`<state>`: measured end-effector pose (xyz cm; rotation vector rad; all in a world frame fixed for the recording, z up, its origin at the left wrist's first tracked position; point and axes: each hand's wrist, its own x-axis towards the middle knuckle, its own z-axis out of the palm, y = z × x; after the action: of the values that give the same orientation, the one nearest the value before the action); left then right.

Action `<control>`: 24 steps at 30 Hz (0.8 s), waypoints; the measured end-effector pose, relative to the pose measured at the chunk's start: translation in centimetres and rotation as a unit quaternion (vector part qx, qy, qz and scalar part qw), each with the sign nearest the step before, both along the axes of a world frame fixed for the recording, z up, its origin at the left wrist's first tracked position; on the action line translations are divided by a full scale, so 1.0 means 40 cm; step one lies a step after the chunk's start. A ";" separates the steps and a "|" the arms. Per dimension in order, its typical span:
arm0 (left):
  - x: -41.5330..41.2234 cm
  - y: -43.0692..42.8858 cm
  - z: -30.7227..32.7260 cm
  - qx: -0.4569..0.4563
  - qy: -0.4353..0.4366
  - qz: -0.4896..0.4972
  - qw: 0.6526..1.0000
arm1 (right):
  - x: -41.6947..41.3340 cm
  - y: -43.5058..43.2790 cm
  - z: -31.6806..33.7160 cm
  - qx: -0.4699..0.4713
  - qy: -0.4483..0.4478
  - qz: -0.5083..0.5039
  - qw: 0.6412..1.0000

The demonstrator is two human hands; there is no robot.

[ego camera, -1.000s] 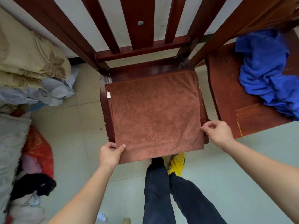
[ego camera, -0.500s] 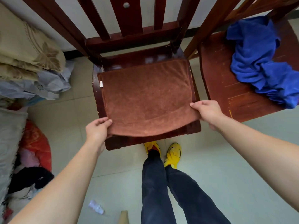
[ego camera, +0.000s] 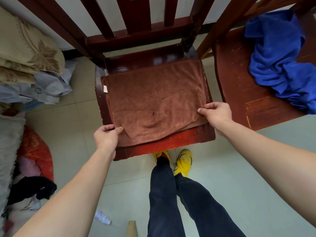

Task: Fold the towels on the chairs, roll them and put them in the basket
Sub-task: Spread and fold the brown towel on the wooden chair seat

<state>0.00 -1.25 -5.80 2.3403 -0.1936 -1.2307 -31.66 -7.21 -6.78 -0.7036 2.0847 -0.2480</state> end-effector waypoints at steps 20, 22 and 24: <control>0.033 0.247 0.037 0.096 -0.009 -0.146 0.985 | -0.122 0.202 0.044 0.055 0.038 0.199 0.978; 0.027 0.255 0.029 0.097 0.015 -0.170 0.980 | -0.117 0.199 0.027 0.051 0.019 0.218 0.974; 0.017 0.250 0.024 0.077 0.031 -0.171 0.982 | -0.101 0.186 0.017 0.029 0.004 0.210 0.977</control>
<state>0.68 8.75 -4.84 2.4665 -0.5135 -1.5272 -35.71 0.23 -6.12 -1.0862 1.8883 0.0527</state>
